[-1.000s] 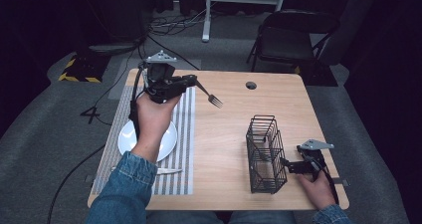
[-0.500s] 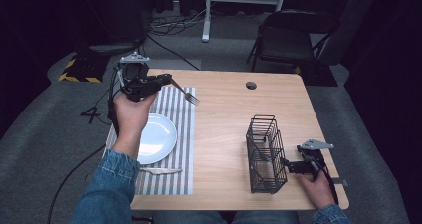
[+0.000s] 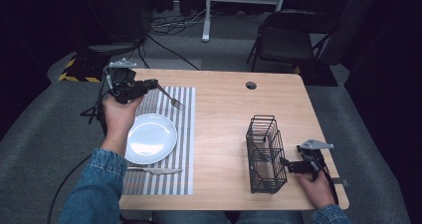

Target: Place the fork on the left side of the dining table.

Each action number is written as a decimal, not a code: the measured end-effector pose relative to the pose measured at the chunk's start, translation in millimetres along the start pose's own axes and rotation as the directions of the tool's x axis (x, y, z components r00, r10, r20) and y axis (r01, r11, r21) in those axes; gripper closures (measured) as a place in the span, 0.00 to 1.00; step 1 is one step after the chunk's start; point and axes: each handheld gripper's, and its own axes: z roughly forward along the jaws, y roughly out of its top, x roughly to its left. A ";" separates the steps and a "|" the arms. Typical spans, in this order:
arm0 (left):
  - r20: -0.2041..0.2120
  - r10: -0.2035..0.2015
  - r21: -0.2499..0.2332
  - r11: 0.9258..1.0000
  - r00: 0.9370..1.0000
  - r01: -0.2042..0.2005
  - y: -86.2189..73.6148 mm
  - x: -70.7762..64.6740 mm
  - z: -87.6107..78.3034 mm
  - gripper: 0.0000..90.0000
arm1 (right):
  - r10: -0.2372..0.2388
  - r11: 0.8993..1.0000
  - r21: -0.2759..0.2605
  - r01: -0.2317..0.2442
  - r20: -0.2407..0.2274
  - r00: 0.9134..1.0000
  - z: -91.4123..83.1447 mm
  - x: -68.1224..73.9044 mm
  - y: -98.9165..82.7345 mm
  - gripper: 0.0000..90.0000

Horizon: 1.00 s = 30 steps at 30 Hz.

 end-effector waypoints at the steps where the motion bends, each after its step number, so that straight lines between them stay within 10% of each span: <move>1: -0.002 -0.004 0.001 1.000 1.000 0.004 -0.5 2.9 0.9 0.95 | 0.000 1.000 0.000 0.000 0.000 1.000 0.0 0.0 0.0 0.10; 30: -0.084 -0.097 0.106 0.989 0.992 0.106 -13.6 50.0 50.1 0.95 | -0.001 1.000 0.000 0.001 0.000 1.000 0.0 0.0 0.0 0.10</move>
